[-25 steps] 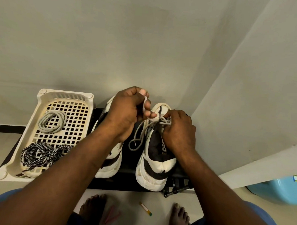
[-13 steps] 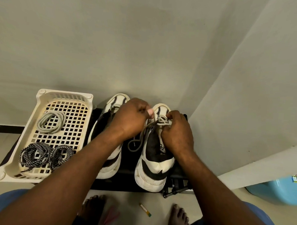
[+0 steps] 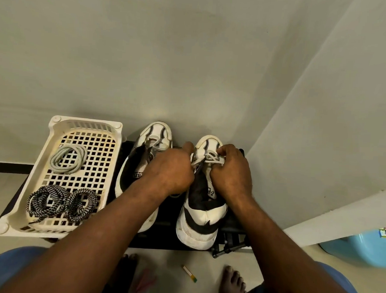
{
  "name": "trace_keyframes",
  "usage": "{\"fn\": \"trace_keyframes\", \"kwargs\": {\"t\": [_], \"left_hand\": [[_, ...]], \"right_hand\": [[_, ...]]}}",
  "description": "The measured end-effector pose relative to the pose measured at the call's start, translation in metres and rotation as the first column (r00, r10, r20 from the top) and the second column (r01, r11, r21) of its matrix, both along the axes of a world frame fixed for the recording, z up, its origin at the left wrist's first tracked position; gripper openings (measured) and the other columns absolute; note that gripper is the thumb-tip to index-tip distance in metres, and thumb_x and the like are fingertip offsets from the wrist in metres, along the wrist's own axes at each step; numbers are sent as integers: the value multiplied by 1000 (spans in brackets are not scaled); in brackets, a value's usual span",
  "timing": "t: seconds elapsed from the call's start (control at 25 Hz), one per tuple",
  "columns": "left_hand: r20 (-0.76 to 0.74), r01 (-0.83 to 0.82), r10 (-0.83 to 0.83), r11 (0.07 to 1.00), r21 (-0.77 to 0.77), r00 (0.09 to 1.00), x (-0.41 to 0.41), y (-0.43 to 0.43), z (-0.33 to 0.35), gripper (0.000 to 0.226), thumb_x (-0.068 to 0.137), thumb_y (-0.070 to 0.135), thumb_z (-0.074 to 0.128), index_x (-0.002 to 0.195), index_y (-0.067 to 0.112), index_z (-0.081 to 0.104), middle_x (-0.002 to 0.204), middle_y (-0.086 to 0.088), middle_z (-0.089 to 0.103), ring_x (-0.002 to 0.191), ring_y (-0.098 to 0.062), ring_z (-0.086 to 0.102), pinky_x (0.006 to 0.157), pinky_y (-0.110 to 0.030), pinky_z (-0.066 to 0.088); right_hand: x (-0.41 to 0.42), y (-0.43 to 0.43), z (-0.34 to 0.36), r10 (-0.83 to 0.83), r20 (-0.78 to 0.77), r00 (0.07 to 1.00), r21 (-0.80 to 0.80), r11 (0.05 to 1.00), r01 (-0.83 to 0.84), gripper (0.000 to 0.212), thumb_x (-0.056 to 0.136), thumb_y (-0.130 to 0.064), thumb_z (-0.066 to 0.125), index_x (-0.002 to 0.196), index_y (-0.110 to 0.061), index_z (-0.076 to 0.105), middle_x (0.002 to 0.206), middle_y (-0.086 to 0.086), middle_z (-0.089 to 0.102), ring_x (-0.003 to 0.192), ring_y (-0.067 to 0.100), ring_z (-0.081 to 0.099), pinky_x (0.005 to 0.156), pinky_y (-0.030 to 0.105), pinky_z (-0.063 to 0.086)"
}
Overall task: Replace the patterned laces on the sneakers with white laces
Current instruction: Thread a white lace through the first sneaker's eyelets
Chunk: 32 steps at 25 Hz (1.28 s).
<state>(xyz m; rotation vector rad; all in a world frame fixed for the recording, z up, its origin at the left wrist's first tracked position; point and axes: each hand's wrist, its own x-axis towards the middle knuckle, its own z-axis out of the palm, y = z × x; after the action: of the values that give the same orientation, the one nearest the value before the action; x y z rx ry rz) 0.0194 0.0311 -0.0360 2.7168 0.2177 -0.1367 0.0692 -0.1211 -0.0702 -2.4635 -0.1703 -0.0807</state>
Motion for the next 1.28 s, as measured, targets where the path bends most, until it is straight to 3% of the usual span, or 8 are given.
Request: {"fn": "trace_keyframes", "kwargs": {"t": [0.16, 0.28, 0.36, 0.52, 0.64, 0.8, 1.08, 1.28], "left_hand": [[139, 31, -5, 982, -186, 990, 0, 5, 17, 15, 100, 32, 64, 99, 22, 75, 100, 0, 74, 90, -17, 68, 81, -36, 54], [195, 87, 159, 518, -851, 968, -10, 14, 44, 20, 96, 4, 61, 79, 0, 71, 94, -13, 73, 53, -3, 55, 50, -20, 42], [164, 60, 245, 383, -922, 955, -14, 22, 52, 21, 86, 0, 55, 66, -3, 61, 78, -19, 71, 41, -8, 42, 40, -18, 30], [67, -139, 196, 861, -489, 978, -9, 29, 41, 32, 94, 25, 60, 71, 4, 67, 58, -5, 71, 39, -4, 47, 55, -27, 37], [-73, -124, 107, 944, -305, 992, -10, 22, 26, 23, 101, 43, 59, 95, 23, 68, 68, -1, 74, 59, -12, 70, 61, -34, 57], [234, -20, -4, 995, 99, 972, 0, 10, 2, 22, 96, 28, 57, 110, 34, 74, 102, 1, 69, 95, -27, 66, 75, -41, 57], [140, -29, 29, 1000, -2, 990, 12, -1, -20, 21, 96, 28, 55, 107, 23, 72, 105, -5, 69, 104, -32, 61, 87, -46, 53], [133, -157, 252, 856, -492, 958, 13, -1, -4, 5, 97, 22, 66, 99, 26, 63, 87, 3, 72, 87, -19, 68, 79, -36, 53]], "right_hand": [[2, -1, -3, 6, 12, 1000, 10, 1000, -6, 38, 83, -20, 69, 121, -24, 61, 116, 1, 62, 108, 27, 61, 93, 47, 55], [3, -1, -2, -1, 3, 1000, 10, 1000, 1, 35, 86, -22, 68, 120, -24, 61, 117, 0, 62, 108, 26, 60, 92, 45, 56], [3, -1, -2, -7, 14, 1000, 22, 1000, 7, 34, 86, -21, 68, 119, -24, 62, 116, 0, 62, 107, 25, 60, 91, 45, 56], [4, -2, 1, 13, -13, 1000, 72, 997, -12, 36, 85, -25, 71, 120, -23, 64, 117, 1, 65, 107, 24, 62, 94, 42, 55], [9, -7, 8, 97, -82, 992, 61, 994, -92, 37, 83, -25, 73, 119, -27, 66, 119, -3, 67, 111, 20, 62, 96, 37, 53], [19, -21, 21, 95, -215, 972, 229, 972, -44, 31, 83, -15, 74, 109, -30, 71, 111, -12, 72, 105, 11, 67, 94, 38, 57], [25, -29, 24, 62, -230, 971, 305, 952, 12, 16, 88, -19, 76, 100, -29, 75, 91, -8, 75, 88, 9, 71, 77, 28, 57], [24, -24, 23, 66, -160, 985, 265, 964, -22, 13, 92, -19, 73, 100, -29, 75, 87, -13, 72, 81, -2, 67, 71, 18, 47]]}}
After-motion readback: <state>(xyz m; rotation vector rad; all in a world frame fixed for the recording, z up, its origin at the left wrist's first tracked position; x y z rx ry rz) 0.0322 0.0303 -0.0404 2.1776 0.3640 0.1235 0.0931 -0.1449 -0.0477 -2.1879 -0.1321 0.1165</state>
